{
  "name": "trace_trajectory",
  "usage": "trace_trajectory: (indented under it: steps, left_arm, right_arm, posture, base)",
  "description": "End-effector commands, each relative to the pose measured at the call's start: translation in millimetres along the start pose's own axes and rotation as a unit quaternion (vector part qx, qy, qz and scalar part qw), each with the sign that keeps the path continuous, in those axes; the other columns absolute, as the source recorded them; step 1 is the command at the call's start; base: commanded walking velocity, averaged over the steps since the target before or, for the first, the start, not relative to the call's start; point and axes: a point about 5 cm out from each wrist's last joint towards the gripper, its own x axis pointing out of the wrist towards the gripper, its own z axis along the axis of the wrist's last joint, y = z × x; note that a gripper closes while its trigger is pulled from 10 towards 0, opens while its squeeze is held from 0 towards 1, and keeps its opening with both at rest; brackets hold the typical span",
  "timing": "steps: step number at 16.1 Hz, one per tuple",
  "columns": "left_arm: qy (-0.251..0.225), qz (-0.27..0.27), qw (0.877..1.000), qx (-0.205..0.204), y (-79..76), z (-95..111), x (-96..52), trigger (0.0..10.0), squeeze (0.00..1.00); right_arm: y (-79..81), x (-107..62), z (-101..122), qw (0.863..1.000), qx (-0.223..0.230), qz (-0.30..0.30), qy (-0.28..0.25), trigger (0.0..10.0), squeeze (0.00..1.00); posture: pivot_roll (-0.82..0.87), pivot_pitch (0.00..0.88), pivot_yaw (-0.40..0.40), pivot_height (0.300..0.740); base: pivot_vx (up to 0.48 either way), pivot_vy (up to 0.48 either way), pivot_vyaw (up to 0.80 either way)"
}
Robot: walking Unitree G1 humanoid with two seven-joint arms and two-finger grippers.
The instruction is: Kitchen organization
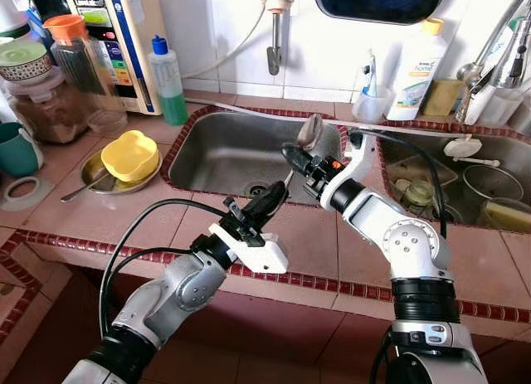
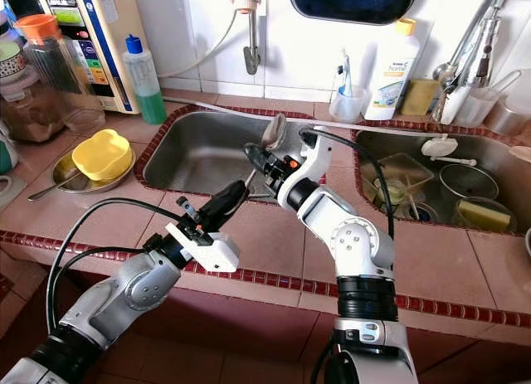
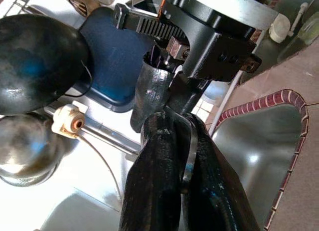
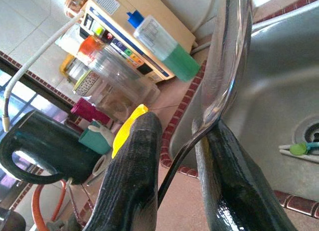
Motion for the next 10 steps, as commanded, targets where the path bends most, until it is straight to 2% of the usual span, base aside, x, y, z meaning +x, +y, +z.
trace_trajectory:
  steps: [1,2,10]
  left_arm:
    - [0.016,-0.028,0.999,-0.01,-6.0,-5.5,-5.0,10.0,0.0]
    - [0.02,-0.014,0.999,-0.025,-2.7,-6.3,-4.5,10.0,1.0]
    - [0.015,0.043,0.997,-0.07,12.3,0.1,3.1,10.0,1.0]
  right_arm:
    - [1.2,-2.0,12.1,0.999,-0.032,-0.009,-0.021,0.0,0.0]
    - [0.4,-2.3,11.8,0.999,-0.031,-0.012,-0.022,0.0,0.0]
    - [-8.4,0.6,16.4,0.996,-0.046,-0.052,-0.048,0.0,0.0]
  posture:
    - [-0.01,0.022,0.016,0.74]
    - [-0.02,0.023,0.016,0.74]
    - [-0.01,0.023,0.012,0.74]
  base:
    - [0.0,0.0,0.0]
    - [0.0,0.0,0.0]
    - [0.0,0.0,0.0]
